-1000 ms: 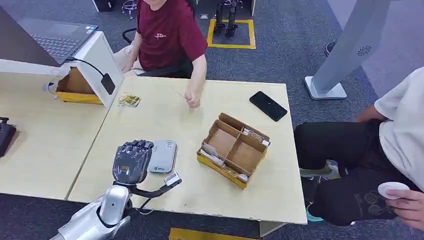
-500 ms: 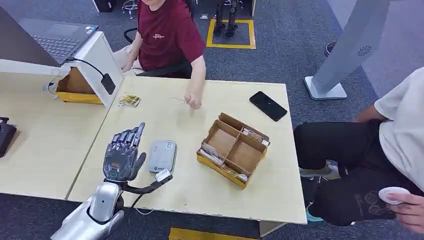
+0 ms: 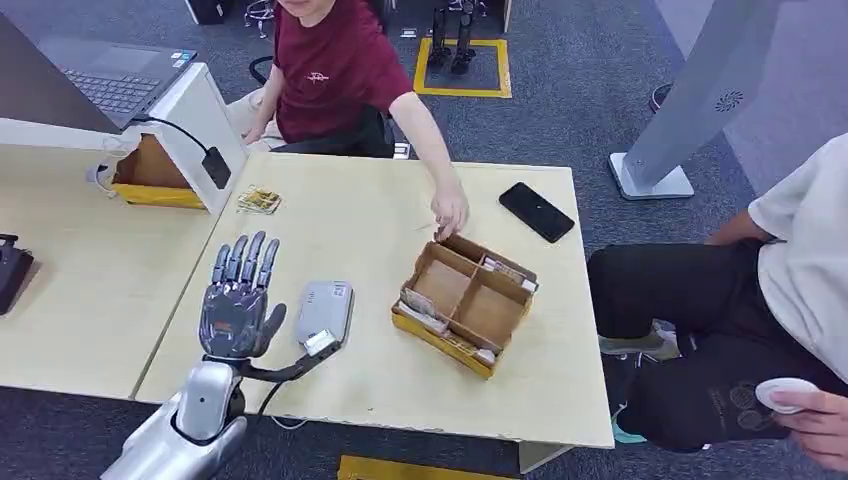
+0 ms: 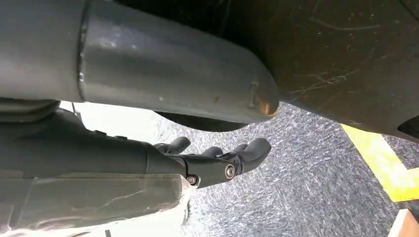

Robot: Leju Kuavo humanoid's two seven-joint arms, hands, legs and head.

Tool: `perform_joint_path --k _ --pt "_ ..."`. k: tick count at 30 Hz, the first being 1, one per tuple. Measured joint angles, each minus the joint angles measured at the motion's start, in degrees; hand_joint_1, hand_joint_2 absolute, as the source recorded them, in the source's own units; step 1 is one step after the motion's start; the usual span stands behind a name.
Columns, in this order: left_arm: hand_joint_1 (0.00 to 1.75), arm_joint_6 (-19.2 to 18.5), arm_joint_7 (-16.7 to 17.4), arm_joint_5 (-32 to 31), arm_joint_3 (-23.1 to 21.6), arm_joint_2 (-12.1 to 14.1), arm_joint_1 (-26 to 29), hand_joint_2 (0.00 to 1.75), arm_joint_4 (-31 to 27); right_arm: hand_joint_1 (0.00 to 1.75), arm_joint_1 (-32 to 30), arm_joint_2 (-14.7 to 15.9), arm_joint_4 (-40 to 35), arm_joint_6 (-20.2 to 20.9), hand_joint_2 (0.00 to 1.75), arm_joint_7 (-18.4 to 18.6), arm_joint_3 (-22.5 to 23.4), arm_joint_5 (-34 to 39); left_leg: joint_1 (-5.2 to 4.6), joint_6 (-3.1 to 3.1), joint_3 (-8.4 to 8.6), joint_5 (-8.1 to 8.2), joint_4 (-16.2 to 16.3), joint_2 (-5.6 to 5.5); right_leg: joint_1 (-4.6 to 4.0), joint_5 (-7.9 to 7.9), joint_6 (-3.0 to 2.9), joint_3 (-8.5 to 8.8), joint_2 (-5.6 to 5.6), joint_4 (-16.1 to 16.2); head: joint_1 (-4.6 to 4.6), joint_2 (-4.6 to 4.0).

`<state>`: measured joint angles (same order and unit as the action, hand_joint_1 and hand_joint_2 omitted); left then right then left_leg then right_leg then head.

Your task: Pass the card to the sensor for recognition and then transmit it.

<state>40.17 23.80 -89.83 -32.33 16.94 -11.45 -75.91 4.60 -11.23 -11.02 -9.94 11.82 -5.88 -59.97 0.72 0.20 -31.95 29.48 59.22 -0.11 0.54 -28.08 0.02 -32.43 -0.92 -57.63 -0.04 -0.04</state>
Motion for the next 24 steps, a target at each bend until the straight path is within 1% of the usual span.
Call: perform_joint_path --k 4,9,14,20,24 --pt "0.00 0.0 -1.1 0.0 1.7 -0.4 0.4 1.75 0.0 0.00 0.0 0.0 0.0 0.0 0.00 0.0 0.1 0.0 0.00 0.00 -0.01 0.00 0.0 -0.01 0.00 0.00 0.00 0.01 0.01 0.0 0.02 0.00" --pt "0.00 0.0 -3.8 0.0 3.5 -1.2 1.1 1.75 0.0 0.00 0.0 -0.1 0.0 0.0 0.00 0.0 0.1 -0.2 0.00 0.00 -0.01 0.00 0.0 0.00 0.00 0.00 0.00 0.00 0.00 0.0 0.02 0.00" --pt "0.00 0.0 -6.4 0.0 5.8 -2.3 1.6 1.75 0.0 0.00 0.0 -0.1 0.0 -0.3 0.00 -0.1 0.2 -0.6 0.00 0.00 -0.01 0.00 0.0 -0.01 0.00 0.00 0.00 0.00 0.01 0.0 0.02 0.00" --pt "0.00 0.0 -8.1 0.0 7.6 -3.7 1.8 1.75 0.0 0.00 0.0 -0.1 0.0 -0.5 0.00 -0.2 0.3 -0.9 0.00 0.00 -0.01 0.00 0.0 -0.01 0.00 0.00 0.00 0.01 0.01 0.0 0.02 0.00" --pt "0.00 0.0 -9.8 0.0 9.7 -4.6 2.2 1.75 0.0 0.00 0.0 -0.1 0.0 -0.5 0.00 -0.4 0.3 -1.0 0.00 0.00 0.00 0.00 0.0 -0.01 0.00 0.00 0.00 0.00 0.01 0.0 0.02 0.00"
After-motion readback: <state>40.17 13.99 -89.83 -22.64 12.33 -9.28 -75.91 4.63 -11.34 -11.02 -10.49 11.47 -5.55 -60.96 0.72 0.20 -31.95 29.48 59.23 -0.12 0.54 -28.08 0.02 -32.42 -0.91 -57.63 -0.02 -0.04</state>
